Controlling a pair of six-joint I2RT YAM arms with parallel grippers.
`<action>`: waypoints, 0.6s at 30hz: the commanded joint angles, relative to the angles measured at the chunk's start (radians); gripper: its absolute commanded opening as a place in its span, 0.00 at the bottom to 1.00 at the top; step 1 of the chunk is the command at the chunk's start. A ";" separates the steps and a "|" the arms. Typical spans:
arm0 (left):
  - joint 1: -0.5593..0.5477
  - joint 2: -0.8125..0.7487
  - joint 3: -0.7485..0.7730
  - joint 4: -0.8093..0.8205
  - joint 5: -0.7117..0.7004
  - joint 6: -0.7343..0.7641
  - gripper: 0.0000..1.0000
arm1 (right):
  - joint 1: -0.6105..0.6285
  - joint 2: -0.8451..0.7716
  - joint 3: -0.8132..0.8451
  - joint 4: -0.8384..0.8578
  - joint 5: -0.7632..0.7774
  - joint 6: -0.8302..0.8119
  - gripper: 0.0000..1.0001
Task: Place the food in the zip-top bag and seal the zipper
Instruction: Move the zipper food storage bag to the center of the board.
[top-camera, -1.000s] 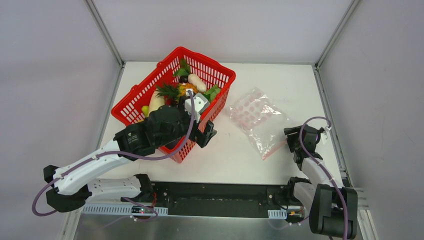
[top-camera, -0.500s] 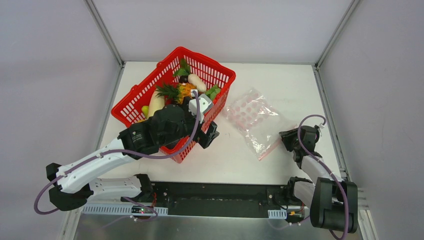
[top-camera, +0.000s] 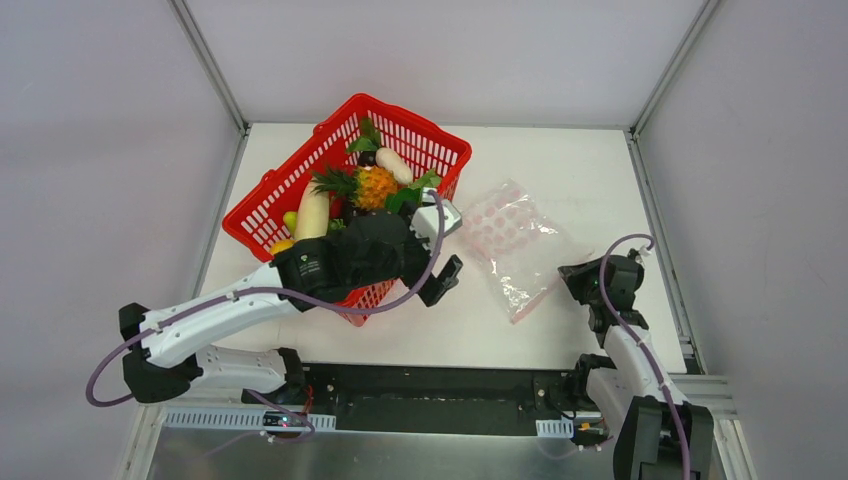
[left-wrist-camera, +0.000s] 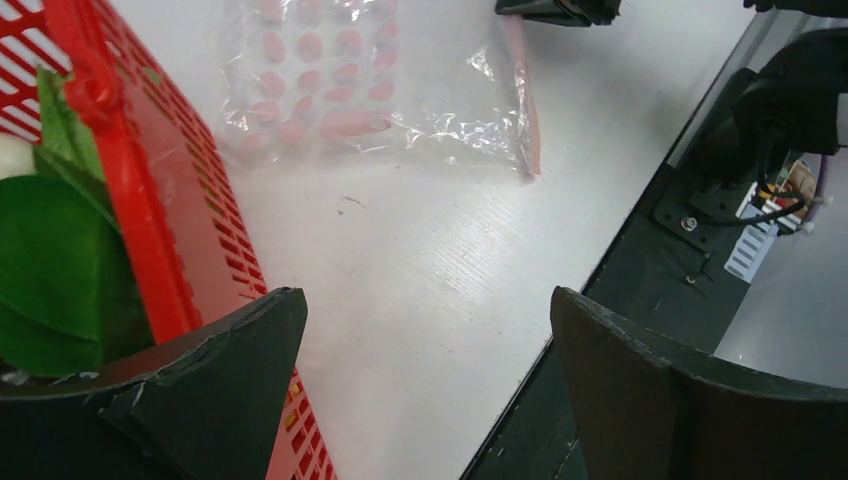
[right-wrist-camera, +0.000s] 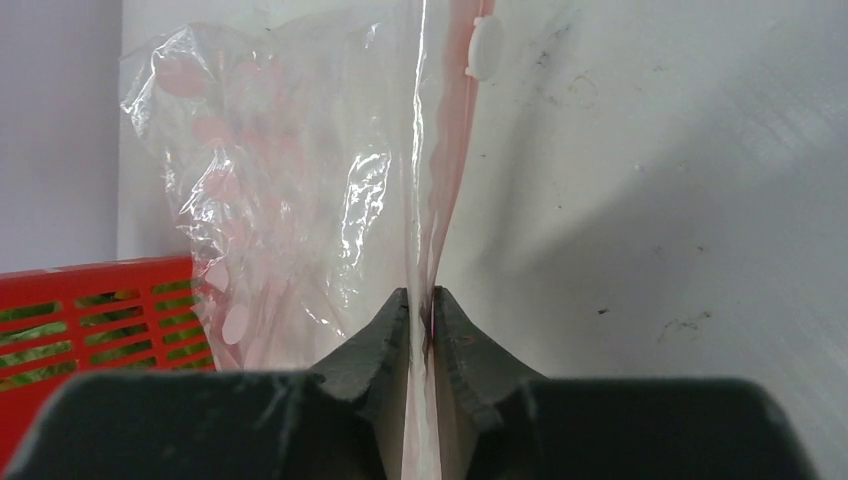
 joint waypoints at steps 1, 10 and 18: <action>-0.069 0.069 0.102 -0.025 -0.038 0.056 0.96 | -0.004 -0.040 0.030 -0.016 -0.046 -0.014 0.16; -0.172 0.298 0.233 -0.030 -0.118 0.113 0.95 | -0.004 -0.046 0.065 -0.042 -0.124 -0.019 0.16; -0.189 0.436 0.246 0.095 -0.085 0.087 0.94 | -0.004 -0.082 0.075 -0.071 -0.125 -0.031 0.16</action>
